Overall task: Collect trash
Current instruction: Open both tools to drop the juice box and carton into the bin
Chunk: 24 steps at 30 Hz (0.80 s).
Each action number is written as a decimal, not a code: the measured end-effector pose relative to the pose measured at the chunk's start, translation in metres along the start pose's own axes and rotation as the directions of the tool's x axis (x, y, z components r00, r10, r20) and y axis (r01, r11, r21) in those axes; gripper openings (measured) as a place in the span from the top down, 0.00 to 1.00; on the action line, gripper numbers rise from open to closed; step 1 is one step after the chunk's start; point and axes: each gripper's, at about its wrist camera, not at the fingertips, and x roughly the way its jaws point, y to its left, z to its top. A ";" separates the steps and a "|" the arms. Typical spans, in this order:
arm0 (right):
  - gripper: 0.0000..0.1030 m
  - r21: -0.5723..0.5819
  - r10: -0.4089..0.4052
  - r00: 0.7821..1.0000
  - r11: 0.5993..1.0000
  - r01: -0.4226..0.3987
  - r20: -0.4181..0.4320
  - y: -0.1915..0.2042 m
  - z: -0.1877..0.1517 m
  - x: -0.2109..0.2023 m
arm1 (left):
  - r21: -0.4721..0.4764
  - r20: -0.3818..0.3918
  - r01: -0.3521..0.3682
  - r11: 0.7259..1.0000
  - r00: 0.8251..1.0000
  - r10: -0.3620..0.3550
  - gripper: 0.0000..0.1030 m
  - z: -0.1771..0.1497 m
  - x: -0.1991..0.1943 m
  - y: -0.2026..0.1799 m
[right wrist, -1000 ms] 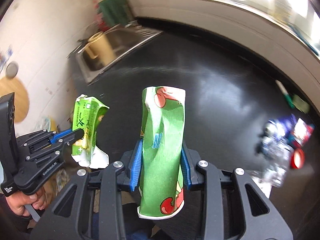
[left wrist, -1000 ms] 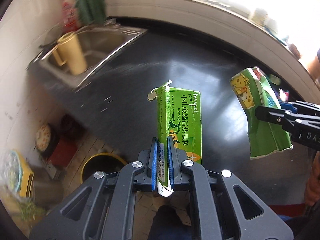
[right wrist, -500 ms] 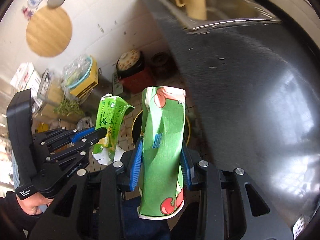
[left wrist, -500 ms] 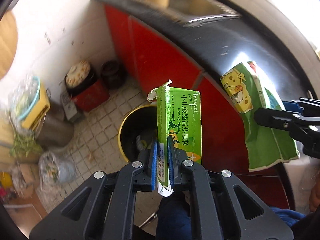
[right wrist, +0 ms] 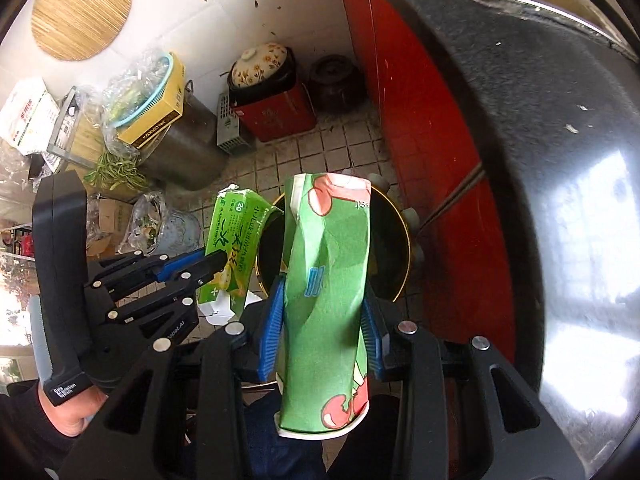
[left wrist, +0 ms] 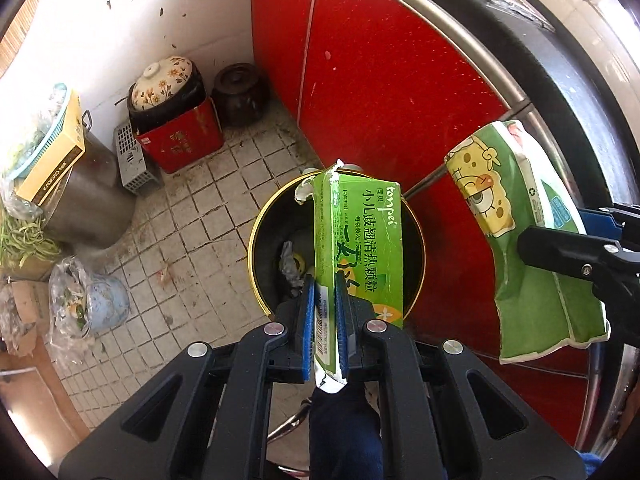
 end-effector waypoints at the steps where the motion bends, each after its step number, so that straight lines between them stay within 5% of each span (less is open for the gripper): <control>1: 0.65 -0.001 0.000 1.000 1.000 0.000 -0.001 0.001 0.001 0.001 | 0.003 0.001 0.001 1.000 1.000 -0.001 0.91 0.001 0.002 0.000; 6: 0.62 -0.011 -0.022 1.000 1.000 0.022 0.001 0.003 0.009 0.002 | 0.005 -0.001 0.005 1.000 1.000 -0.005 0.91 0.010 0.009 0.004; 7: 0.57 -0.009 -0.022 1.000 1.000 0.022 -0.001 0.005 0.009 0.003 | 0.006 -0.002 0.000 1.000 1.000 0.000 0.90 0.011 0.011 0.004; 8: 0.40 -0.005 -0.022 1.000 1.000 0.022 0.000 0.005 0.010 0.004 | 0.006 -0.007 -0.004 1.000 1.000 0.004 0.88 0.011 0.014 0.005; 9: 0.29 0.001 -0.020 1.000 1.000 0.020 0.009 0.004 0.010 0.002 | 0.006 -0.013 -0.006 1.000 1.000 0.006 0.80 0.012 0.016 0.006; 10: 0.27 0.004 -0.018 1.000 1.000 0.018 0.015 0.004 0.012 0.003 | 0.004 -0.018 -0.006 1.000 1.000 0.007 0.71 0.012 0.017 0.007; 11: 0.26 0.007 -0.020 1.000 1.000 0.020 0.017 0.003 0.012 0.002 | -0.001 -0.014 -0.001 1.000 1.000 0.001 0.50 0.012 0.017 0.008; 12: 0.26 0.009 -0.014 1.000 1.000 0.014 0.016 0.003 0.012 -0.001 | -0.002 -0.003 0.004 1.000 1.000 -0.004 0.39 0.011 0.015 0.010; 20: 0.17 0.008 -0.001 0.995 1.000 0.000 0.102 0.000 -0.005 -0.053 | 0.072 0.053 -0.029 0.997 0.998 0.025 0.10 0.005 -0.016 -0.008; 24: 0.13 0.040 -0.043 0.980 0.999 0.036 0.194 -0.014 -0.024 -0.104 | 0.138 0.084 -0.042 0.990 0.996 0.030 0.09 0.003 -0.040 -0.033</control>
